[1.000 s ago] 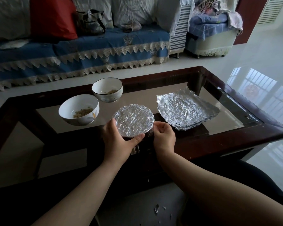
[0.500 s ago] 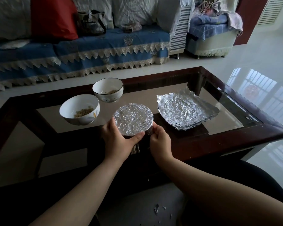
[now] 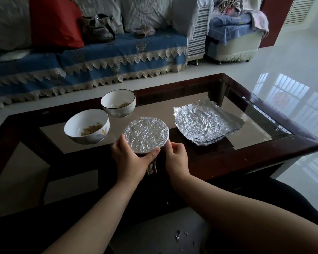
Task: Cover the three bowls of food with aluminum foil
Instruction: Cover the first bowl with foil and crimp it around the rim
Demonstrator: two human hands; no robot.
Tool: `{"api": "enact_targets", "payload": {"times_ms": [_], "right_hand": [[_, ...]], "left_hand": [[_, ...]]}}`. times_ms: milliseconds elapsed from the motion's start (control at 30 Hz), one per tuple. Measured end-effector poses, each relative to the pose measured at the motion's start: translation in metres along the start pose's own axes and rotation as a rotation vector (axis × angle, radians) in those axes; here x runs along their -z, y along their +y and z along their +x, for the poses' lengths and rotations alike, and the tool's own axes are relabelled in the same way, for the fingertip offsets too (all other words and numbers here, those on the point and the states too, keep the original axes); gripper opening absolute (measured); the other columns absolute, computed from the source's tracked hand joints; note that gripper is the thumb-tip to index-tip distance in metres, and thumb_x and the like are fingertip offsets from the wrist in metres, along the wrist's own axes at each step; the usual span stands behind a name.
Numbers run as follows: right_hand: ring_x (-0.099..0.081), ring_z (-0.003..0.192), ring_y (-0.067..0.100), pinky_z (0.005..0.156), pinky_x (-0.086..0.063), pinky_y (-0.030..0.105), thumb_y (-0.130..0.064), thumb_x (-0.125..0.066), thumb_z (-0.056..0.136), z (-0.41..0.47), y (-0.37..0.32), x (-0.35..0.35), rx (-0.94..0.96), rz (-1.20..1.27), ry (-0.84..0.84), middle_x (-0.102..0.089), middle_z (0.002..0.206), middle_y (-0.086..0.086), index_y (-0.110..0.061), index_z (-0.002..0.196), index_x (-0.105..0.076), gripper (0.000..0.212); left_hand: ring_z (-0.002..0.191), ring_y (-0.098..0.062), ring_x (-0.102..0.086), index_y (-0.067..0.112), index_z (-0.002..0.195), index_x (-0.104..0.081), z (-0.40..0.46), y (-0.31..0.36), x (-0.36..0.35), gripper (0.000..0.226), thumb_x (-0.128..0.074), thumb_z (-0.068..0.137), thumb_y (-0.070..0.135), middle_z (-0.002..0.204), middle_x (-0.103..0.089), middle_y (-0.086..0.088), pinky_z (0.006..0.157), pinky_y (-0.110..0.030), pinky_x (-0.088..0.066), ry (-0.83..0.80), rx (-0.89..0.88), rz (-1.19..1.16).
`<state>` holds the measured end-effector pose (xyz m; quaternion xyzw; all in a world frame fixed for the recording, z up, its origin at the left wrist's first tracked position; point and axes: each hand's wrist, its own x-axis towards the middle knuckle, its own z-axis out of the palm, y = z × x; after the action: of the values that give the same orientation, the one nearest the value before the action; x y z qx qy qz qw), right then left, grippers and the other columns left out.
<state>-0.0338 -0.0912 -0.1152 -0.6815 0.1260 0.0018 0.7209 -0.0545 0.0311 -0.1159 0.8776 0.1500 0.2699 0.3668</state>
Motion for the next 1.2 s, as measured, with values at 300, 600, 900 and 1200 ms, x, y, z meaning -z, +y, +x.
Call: {"api": "enact_targets", "payload": {"times_ms": [300, 600, 900, 1200], "right_hand": [[-0.066, 0.086, 0.019, 0.085, -0.055, 0.041, -0.036, -0.062, 0.089, 0.005, 0.002, -0.018, -0.218, 0.231, 0.135, -0.068, 0.089, 0.006, -0.017, 0.085, -0.059, 0.02], [-0.068, 0.089, 0.021, 0.085, -0.056, 0.041, -0.029, -0.064, 0.089, 0.014, -0.001, -0.024, -0.332, 0.307, 0.179, -0.069, 0.095, 0.009, -0.018, 0.082, -0.057, 0.015], [-0.064, 0.081, 0.019, 0.085, -0.055, 0.043, -0.024, -0.061, 0.09, 0.026, -0.003, -0.024, -0.226, 0.122, 0.167, -0.066, 0.09, 0.006, -0.019, 0.083, -0.053, 0.012], [-0.066, 0.092, 0.02, 0.089, -0.054, 0.039, -0.014, -0.049, 0.094, 0.028, -0.005, -0.021, -0.182, 0.022, 0.166, -0.065, 0.1, 0.005, -0.017, 0.099, -0.055, 0.008]], "left_hand": [[0.133, -0.032, -0.025, -0.001, 0.144, -0.028, 0.002, -0.001, -0.002, 0.119, -0.083, 0.053, 0.052, 0.14, -0.032, -0.023, 0.111, -0.038, -0.023, -0.022, 0.006, -0.035], [0.134, -0.032, -0.024, -0.002, 0.145, -0.026, 0.005, -0.002, -0.004, 0.12, -0.086, 0.054, 0.049, 0.141, -0.032, -0.024, 0.111, -0.035, -0.021, -0.011, 0.031, -0.033], [0.139, -0.027, -0.018, 0.004, 0.148, -0.02, 0.009, -0.001, -0.005, 0.121, -0.086, 0.056, 0.047, 0.146, -0.022, -0.02, 0.114, -0.032, -0.015, -0.035, 0.077, -0.069], [0.137, -0.025, -0.018, 0.004, 0.148, -0.019, 0.013, -0.002, 0.001, 0.121, -0.085, 0.056, 0.048, 0.147, -0.025, -0.019, 0.113, -0.03, -0.015, -0.069, 0.088, -0.088]]}}
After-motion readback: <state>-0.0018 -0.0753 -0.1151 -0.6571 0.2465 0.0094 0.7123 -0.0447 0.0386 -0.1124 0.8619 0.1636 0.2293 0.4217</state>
